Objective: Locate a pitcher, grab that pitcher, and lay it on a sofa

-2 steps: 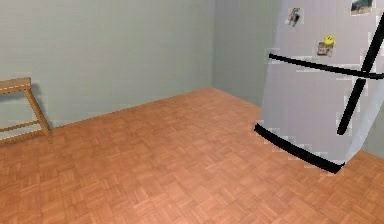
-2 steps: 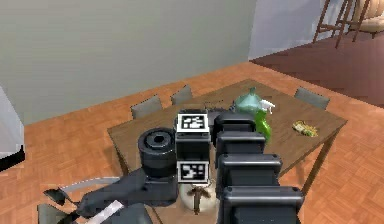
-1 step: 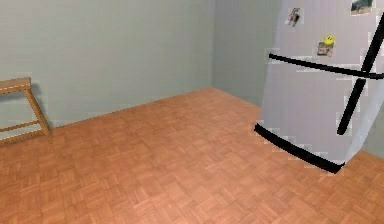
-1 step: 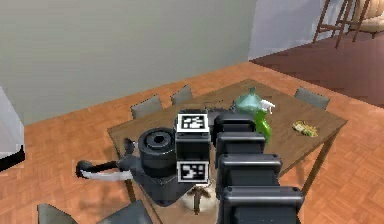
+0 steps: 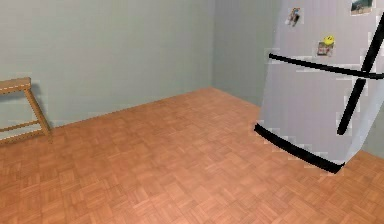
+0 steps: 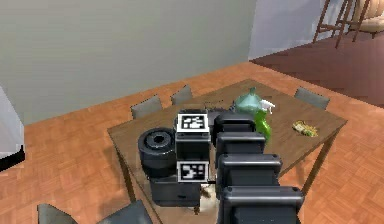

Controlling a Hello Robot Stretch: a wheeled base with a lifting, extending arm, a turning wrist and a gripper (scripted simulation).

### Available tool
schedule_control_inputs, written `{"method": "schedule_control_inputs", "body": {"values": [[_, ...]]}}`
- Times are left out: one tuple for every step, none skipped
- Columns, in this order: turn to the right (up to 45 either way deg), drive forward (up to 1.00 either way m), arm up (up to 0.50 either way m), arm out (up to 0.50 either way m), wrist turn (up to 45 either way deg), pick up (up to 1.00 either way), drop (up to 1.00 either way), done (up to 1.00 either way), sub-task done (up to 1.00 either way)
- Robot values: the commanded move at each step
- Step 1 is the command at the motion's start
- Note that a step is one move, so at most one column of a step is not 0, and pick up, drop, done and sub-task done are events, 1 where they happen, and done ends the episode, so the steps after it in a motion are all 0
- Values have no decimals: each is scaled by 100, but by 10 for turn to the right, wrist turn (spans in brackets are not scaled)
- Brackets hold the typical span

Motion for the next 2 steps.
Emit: {"method": "schedule_control_inputs", "body": {"values": [[0,0,0,0,120,0,0,0,0],[0,0,-24,0,0,0,0,0,0]]}}
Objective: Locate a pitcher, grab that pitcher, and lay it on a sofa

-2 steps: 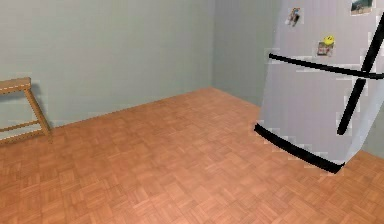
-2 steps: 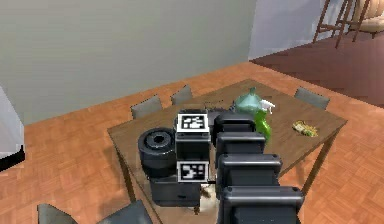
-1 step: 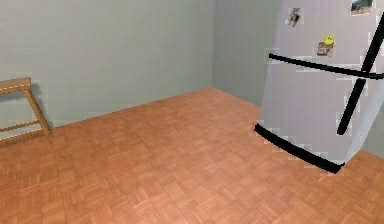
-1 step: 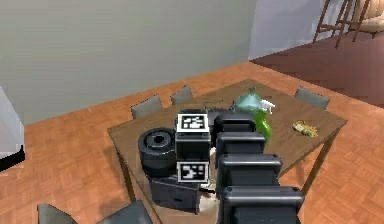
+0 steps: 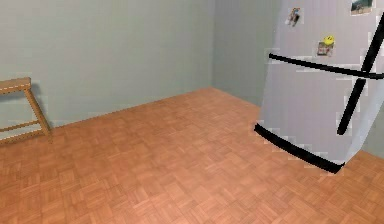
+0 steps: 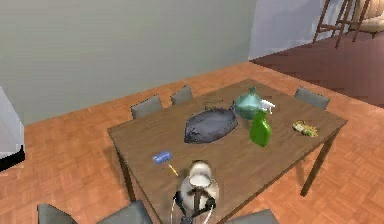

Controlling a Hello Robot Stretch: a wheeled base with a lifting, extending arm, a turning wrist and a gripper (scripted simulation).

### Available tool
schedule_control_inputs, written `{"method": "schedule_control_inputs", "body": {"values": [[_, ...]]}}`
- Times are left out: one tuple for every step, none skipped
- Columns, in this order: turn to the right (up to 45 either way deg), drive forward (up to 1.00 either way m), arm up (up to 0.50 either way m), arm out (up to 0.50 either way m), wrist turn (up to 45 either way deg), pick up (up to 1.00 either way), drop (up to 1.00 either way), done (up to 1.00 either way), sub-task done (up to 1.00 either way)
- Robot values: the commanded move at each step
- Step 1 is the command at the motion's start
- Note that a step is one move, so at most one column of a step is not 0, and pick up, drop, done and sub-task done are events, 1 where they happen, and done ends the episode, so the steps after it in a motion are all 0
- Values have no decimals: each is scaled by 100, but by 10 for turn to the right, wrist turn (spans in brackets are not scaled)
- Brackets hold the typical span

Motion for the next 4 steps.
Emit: {"method": "schedule_control_inputs", "body": {"values": [[0,0,0,0,0,100,0,0,0],[0,0,10,0,0,0,0,0,0],[-450,0,0,0,0,0,0,0,0],[-450,0,0,0,0,0,0,0,0]]}}
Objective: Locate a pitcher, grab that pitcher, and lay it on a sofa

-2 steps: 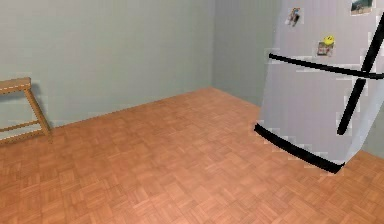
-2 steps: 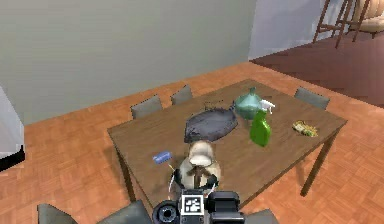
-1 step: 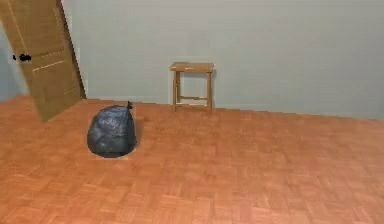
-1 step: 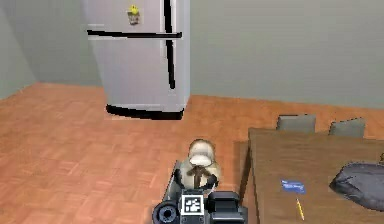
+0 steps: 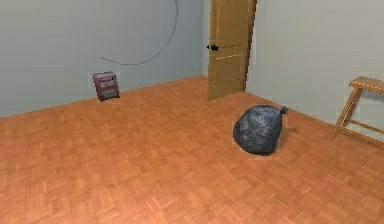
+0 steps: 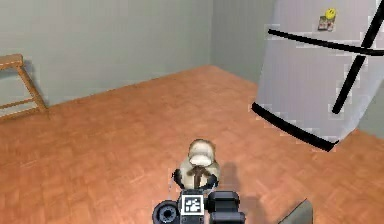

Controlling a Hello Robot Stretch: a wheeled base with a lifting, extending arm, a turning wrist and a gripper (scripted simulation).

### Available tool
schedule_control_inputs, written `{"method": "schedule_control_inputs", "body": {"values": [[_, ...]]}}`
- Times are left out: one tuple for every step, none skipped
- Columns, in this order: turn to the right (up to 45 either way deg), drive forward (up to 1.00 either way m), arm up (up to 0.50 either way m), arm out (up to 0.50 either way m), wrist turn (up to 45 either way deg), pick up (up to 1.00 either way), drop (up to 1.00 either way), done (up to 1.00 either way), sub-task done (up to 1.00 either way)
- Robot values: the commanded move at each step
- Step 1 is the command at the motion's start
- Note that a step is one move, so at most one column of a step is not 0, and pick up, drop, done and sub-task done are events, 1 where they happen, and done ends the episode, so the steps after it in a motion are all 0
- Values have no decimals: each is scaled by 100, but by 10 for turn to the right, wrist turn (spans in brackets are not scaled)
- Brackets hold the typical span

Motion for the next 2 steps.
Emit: {"method": "schedule_control_inputs", "body": {"values": [[0,20,0,0,0,0,0,0,0],[-450,0,0,0,0,0,0,0,0]]}}
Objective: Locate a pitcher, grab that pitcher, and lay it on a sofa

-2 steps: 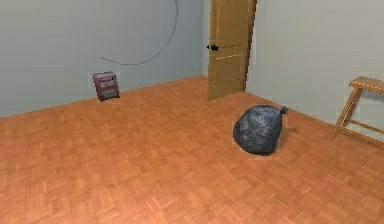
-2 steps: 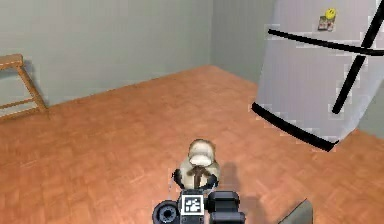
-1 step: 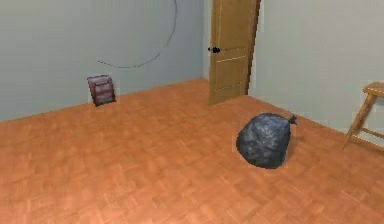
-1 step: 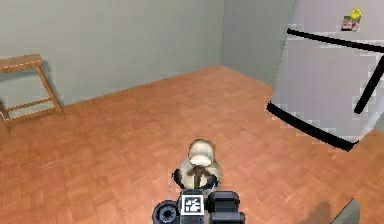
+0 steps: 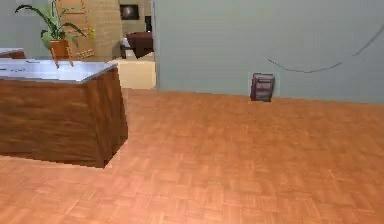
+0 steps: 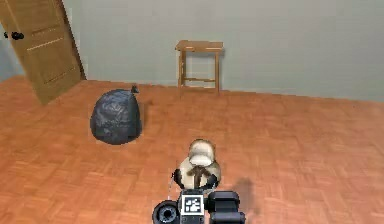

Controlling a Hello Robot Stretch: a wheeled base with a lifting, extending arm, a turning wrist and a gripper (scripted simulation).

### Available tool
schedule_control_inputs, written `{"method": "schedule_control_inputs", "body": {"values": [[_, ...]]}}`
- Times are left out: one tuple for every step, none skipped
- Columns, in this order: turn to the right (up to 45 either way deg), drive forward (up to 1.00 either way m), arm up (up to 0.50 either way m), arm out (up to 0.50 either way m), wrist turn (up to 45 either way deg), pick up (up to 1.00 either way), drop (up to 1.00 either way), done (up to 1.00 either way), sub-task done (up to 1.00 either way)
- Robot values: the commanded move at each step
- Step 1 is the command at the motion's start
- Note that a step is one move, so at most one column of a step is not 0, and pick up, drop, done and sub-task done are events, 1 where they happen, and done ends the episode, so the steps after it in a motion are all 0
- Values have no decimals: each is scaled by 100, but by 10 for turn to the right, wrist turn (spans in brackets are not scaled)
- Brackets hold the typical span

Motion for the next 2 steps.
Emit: {"method": "schedule_control_inputs", "body": {"values": [[-420,0,0,0,0,0,0,0,0],[0,70,0,0,0,0,0,0,0]]}}
